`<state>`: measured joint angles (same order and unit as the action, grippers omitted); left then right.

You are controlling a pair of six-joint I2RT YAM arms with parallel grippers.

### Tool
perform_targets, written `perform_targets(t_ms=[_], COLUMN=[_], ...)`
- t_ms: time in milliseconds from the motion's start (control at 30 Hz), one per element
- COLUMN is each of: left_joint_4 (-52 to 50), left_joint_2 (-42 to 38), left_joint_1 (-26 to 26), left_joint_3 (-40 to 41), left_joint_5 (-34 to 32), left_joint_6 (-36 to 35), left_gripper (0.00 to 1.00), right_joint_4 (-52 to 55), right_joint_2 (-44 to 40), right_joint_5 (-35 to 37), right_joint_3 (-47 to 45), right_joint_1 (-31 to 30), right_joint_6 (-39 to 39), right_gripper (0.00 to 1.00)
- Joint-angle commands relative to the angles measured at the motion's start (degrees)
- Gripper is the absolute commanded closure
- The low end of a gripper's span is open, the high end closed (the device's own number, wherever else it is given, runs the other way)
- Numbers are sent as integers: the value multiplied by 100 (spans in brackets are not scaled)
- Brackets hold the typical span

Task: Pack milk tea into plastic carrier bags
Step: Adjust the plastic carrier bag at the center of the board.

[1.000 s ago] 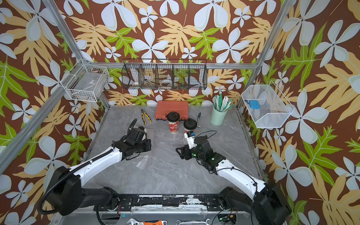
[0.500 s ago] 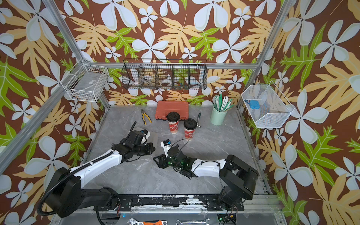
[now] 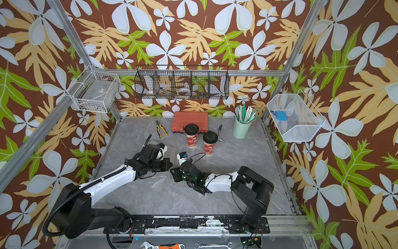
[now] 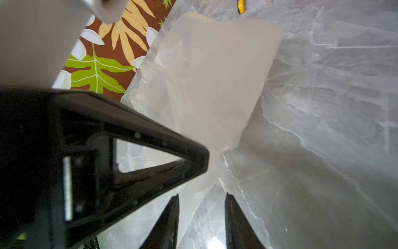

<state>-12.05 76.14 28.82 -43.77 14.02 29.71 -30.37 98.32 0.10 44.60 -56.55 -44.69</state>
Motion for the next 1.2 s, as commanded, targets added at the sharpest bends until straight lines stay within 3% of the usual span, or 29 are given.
perform_targets(t_ms=[0, 267, 433, 667, 933, 1167], left_joint_4=[116, 168, 172, 161, 118, 42], left_joint_2=[-6, 42, 81, 51, 1, -17], left_joint_1=[10, 10, 10, 10, 10, 10], left_joint_3=[-22, -10, 0, -9, -18, -44], left_joint_5=[57, 101, 64, 22, -56, -150], left_joint_6=[-40, -10, -10, 7, 26, 23], left_gripper=[100, 100, 100, 100, 100, 100], right_joint_4=[-125, -178, -434, -438, -248, -570], right_joint_2=[67, 291, 367, 391, 282, -128], right_joint_5=[138, -92, -397, -424, -135, -288], right_joint_3=[-4, 202, 202, 146, -6, -268], right_joint_1=[-5, -4, -13, -21, -22, -20], right_joint_6=[-57, -58, -90, -187, -321, -233], right_gripper=[66, 66, 57, 54, 61, 56])
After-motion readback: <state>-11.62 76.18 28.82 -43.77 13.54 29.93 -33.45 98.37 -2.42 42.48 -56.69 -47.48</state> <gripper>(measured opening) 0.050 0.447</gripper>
